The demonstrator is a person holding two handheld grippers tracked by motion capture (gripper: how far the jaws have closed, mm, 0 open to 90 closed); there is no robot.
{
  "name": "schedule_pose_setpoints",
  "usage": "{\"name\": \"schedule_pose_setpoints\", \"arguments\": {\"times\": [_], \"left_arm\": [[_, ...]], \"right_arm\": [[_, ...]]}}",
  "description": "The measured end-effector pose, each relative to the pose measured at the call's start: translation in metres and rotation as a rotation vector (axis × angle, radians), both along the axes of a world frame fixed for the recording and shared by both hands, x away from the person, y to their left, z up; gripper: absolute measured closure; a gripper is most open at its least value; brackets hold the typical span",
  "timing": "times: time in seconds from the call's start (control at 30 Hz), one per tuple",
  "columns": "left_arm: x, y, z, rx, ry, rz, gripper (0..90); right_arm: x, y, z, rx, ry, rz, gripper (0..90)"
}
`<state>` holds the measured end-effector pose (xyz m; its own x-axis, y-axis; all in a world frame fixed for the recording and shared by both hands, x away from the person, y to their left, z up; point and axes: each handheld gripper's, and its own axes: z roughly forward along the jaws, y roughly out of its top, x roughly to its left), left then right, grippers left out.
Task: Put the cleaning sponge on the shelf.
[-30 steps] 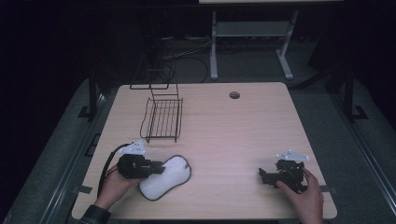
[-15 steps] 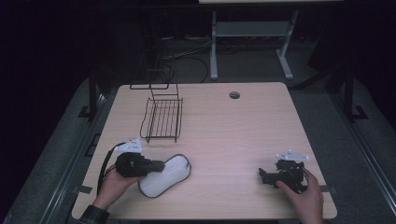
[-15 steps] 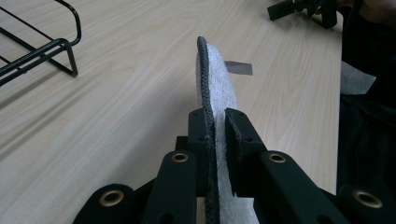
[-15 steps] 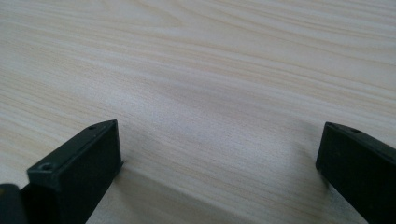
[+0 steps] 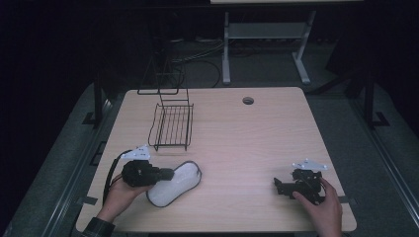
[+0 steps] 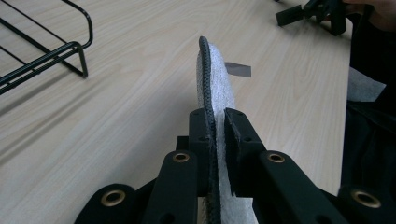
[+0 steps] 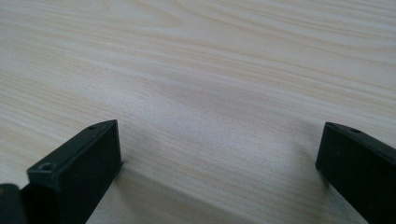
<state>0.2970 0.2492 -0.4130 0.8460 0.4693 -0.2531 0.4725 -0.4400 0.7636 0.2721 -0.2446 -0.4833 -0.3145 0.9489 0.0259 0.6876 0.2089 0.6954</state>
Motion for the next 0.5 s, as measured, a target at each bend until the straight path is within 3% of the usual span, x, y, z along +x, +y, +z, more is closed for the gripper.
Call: {"name": "schedule_pose_setpoints", "arguments": {"times": [0.5], "left_arm": [[0.0,0.0,0.014,-0.006,-0.038,0.009,82.6]], "right_arm": [[0.0,0.0,0.0,0.0,0.0,0.0,0.0]]}}
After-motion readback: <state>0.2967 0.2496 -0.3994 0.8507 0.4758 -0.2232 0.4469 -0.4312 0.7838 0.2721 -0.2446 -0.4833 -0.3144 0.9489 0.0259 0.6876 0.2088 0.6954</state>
